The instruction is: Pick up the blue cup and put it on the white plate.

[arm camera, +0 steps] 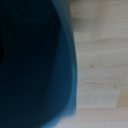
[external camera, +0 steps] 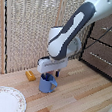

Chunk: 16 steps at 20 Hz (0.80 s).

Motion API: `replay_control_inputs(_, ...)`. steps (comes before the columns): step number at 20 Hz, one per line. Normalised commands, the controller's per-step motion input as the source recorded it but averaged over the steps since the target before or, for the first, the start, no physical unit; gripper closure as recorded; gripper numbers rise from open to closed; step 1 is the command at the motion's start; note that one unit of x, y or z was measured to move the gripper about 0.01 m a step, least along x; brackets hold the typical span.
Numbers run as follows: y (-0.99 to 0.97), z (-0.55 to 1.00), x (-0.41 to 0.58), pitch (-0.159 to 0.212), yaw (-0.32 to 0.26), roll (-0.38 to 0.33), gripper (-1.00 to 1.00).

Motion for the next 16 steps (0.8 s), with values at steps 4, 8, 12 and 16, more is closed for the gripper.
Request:
replay_control_inputs(4, 0.04, -0.06, 0.0, 0.024, 0.053, -0.011, 1.0)
replay_control_inputs(8, 0.01, 0.0, 0.0, 0.0, 0.006, 0.0, 1.0)
replay_control_inputs(12, 0.03, 0.0, -0.031, -0.016, 0.0, 0.0, 1.0)
replay_control_inputs(16, 0.02, 0.04, -0.019, -0.036, 0.0, 0.0, 1.0)
